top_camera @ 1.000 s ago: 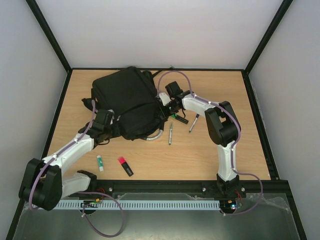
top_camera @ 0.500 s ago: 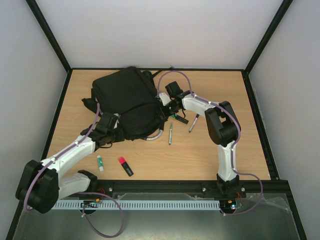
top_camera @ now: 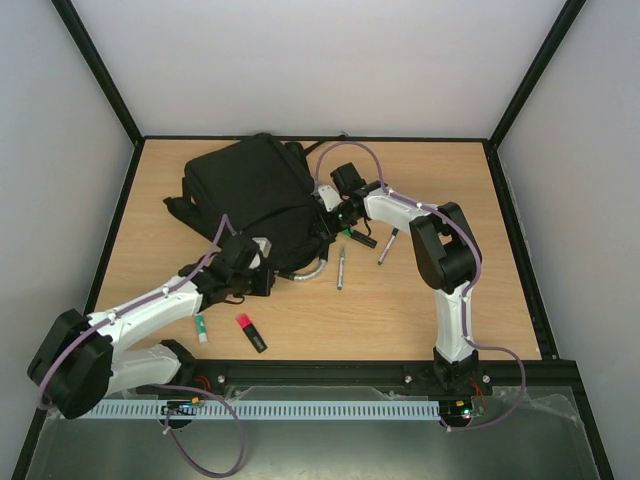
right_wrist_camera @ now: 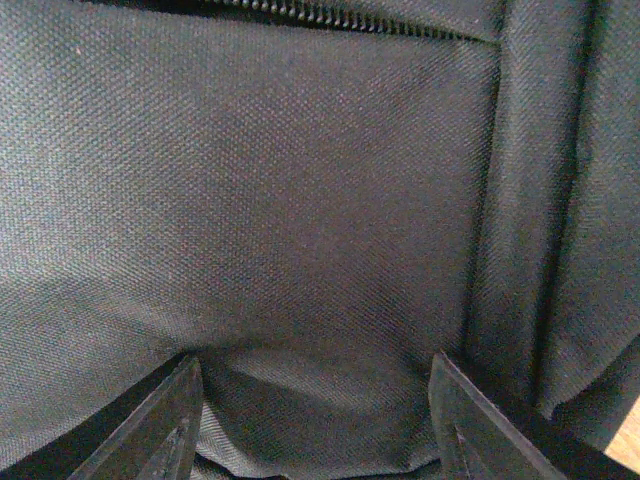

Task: Pack the student bag
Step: Zip the student bag at the center of the board.

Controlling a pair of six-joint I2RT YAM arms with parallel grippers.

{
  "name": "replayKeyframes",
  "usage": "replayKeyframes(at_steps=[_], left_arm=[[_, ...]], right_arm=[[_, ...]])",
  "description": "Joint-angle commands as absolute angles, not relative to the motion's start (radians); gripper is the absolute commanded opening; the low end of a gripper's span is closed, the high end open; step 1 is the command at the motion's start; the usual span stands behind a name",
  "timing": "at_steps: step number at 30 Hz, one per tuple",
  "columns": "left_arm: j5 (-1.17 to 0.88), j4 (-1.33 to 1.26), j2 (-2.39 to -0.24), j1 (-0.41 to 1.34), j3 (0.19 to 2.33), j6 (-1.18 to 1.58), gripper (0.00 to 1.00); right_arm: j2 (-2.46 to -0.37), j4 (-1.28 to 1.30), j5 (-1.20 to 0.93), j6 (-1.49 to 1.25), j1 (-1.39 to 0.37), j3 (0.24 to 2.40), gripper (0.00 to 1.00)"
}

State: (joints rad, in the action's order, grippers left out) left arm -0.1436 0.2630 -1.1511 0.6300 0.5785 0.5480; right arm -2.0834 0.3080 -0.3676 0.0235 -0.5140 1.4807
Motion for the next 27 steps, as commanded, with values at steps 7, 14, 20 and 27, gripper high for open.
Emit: replayKeyframes(at_steps=[7,14,20,27], left_arm=[[-0.18,0.174,-1.253,0.723,0.641,0.557,0.02],[-0.172,0.371,-1.248,0.721,0.821,0.407,0.23],[-0.071,0.472,-1.201,0.673,0.91,0.329,0.54],[-0.043,0.395,-1.183,0.492,0.889,0.272,0.81]], right_arm=[[-2.123,0.427,-0.284,0.028,-0.527,1.437,0.62],[-1.889,0.424,-0.293,0.041,-0.499,1.374,0.63],[-1.704,0.492,-0.409,0.067,-0.512,1.296,0.63],[-1.57,0.469,-0.397,0.11,-0.671,1.159,0.59]])
